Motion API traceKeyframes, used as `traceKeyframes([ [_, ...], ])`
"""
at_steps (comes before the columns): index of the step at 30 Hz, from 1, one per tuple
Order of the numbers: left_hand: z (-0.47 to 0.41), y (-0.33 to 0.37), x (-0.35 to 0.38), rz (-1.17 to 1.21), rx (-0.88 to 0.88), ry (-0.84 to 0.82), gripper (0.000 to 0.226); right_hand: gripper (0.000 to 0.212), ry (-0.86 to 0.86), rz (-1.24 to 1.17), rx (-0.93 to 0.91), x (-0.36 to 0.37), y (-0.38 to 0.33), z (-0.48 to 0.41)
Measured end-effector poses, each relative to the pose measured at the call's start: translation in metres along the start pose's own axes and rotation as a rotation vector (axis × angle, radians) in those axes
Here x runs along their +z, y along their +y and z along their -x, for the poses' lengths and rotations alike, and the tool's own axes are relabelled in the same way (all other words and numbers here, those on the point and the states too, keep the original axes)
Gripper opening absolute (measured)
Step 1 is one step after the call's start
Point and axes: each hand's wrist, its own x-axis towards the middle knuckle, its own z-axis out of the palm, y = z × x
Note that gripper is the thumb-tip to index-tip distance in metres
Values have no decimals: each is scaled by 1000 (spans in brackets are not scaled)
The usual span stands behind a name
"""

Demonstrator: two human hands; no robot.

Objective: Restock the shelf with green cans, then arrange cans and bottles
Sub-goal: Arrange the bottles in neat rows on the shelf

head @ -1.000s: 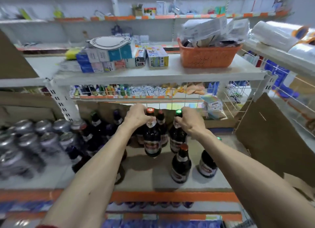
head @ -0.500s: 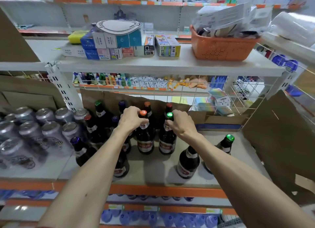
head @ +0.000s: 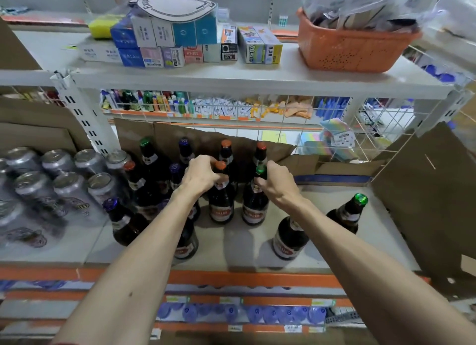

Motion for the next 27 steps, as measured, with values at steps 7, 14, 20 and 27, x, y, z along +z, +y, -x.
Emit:
traceKeyframes([
  [7, 3, 3, -6, -42, 33, -69, 48, 21, -77, 88, 7, -8, -7, -4],
  [14, 3, 10, -18, -147, 200, -158, 41, 30, 13, 246, -60, -14, -17, -3],
  [20, 3, 14, -16, -228, 207, -99, 31, 18, -43, 252, -124, -16, -11, -5],
  [27, 6, 17, -8, -240, 205, -2, 32, 18, -72, 244, -131, -18, -7, -5],
])
